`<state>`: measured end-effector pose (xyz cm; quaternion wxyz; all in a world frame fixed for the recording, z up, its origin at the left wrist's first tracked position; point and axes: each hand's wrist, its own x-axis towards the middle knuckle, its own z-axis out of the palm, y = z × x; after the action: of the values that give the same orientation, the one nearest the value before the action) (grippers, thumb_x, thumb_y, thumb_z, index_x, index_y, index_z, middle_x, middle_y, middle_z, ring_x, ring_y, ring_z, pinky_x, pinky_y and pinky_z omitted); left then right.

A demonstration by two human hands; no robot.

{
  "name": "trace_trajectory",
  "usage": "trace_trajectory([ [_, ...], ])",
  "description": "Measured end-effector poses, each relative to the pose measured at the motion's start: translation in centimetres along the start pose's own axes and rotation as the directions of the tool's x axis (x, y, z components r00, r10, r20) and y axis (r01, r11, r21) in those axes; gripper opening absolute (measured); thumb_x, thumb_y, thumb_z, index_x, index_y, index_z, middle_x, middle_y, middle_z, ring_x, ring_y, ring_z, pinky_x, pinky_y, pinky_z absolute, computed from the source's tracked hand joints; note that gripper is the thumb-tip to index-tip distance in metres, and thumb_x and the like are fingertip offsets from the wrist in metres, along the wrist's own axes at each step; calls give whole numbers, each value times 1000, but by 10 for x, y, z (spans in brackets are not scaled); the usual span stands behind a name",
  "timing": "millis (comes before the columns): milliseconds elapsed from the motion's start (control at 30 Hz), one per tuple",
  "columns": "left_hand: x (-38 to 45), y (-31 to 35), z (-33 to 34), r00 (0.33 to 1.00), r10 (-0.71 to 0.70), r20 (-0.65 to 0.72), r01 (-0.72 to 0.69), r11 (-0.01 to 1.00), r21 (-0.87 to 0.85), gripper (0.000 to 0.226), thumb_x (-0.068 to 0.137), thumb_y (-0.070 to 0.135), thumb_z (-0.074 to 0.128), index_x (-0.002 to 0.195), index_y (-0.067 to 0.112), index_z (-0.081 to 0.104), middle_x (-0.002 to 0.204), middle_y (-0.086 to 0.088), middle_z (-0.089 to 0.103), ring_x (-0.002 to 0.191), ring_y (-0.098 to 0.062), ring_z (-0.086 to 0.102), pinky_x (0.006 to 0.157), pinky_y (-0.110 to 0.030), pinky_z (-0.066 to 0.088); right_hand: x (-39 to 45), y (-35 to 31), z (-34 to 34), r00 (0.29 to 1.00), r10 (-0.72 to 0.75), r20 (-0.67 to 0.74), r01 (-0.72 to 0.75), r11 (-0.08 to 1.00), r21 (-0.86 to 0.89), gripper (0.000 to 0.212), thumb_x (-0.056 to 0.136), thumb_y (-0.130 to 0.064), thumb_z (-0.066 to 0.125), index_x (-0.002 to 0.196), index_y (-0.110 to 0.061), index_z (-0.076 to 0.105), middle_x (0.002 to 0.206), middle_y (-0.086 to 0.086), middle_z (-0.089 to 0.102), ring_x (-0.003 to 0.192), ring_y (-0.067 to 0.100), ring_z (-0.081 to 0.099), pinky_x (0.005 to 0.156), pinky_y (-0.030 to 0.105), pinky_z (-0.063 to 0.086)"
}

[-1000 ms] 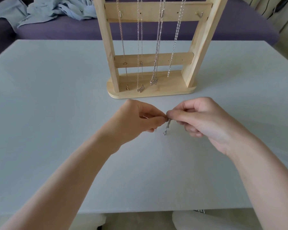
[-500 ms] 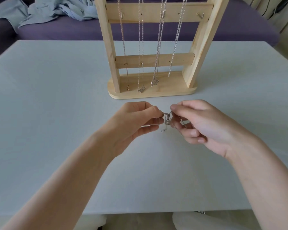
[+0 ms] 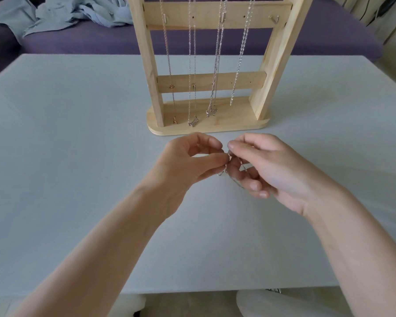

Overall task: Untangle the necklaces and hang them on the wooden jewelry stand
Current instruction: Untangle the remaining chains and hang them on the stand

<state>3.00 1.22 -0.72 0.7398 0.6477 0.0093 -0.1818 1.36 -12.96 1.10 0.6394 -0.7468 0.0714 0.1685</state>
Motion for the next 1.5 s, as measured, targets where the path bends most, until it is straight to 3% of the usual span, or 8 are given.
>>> trace_trajectory([
  [167, 1, 3, -3, 999, 43, 19, -41, 995, -96, 20, 82, -8, 62, 86, 10, 56, 77, -2, 54, 66, -11, 60, 67, -16, 51, 3, 4, -4, 991, -21, -130, 25, 999, 30, 16, 95, -12, 53, 80, -7, 55, 59, 4, 51, 35, 12, 42, 33, 18, 31],
  [400, 2, 3, -4, 998, 56, 16, -54, 994, -95, 19, 86, -7, 57, 87, 11, 57, 76, -2, 54, 65, -10, 60, 67, -16, 51, 1, 2, -9, 987, -141, -78, 138, 990, -38, 7, 82, -9, 69, 76, -12, 71, 74, -2, 61, 46, 12, 48, 36, 19, 27],
  [600, 1, 2, -6, 998, 60, 21, -60, 998, -27, 23, 85, -11, 54, 85, 12, 57, 79, -2, 54, 65, -12, 56, 70, -17, 51, 1, 2, -10, 988, -133, -72, 118, 976, -182, 4, 77, -18, 75, 74, -19, 74, 38, -6, 45, 35, 7, 37, 36, 11, 25],
  [800, 1, 1, -4, 998, 64, -12, -63, 993, 102, 20, 83, -9, 58, 86, 10, 58, 79, -3, 56, 70, -18, 59, 83, -27, 55, 7, 6, -7, 959, -277, -64, 233, 894, -382, 13, 70, -23, 80, 66, -33, 72, 69, -25, 60, 45, 10, 44, 52, 19, 36],
  [967, 2, 1, -4, 999, 49, -21, -46, 990, 134, 18, 84, -8, 58, 86, 10, 59, 81, -3, 56, 69, -15, 60, 82, -25, 56, 7, 5, -6, 941, -332, -62, 282, 872, -400, 15, 70, -20, 80, 62, -28, 70, 72, -20, 60, 44, 12, 48, 50, 19, 38],
  [1067, 1, 4, -7, 999, 38, 8, -38, 998, 47, 19, 85, -9, 56, 86, 10, 58, 77, -2, 54, 64, -12, 57, 72, -18, 53, 3, 1, -6, 964, -263, -46, 234, 915, -328, 13, 73, -18, 76, 62, -22, 69, 54, -11, 55, 47, 13, 43, 43, 16, 32],
  [1200, 0, 6, -6, 997, 24, 70, -23, 1000, -3, 23, 81, -12, 59, 87, 10, 57, 74, -1, 54, 61, -13, 56, 68, -17, 51, 0, 0, -5, 984, -161, -79, 157, 986, -60, 17, 79, -6, 62, 64, -12, 60, 65, 4, 51, 49, 12, 41, 37, 18, 24],
  [1500, 0, 3, -2, 997, 79, 7, -78, 962, 261, 18, 79, -5, 61, 78, 13, 61, 67, 5, 63, 59, -9, 56, 74, -27, 52, 3, 2, 6, 994, -37, -100, 46, 996, 81, 15, 88, -3, 55, 73, -1, 57, 69, 7, 53, 41, 10, 43, 33, 16, 20],
])
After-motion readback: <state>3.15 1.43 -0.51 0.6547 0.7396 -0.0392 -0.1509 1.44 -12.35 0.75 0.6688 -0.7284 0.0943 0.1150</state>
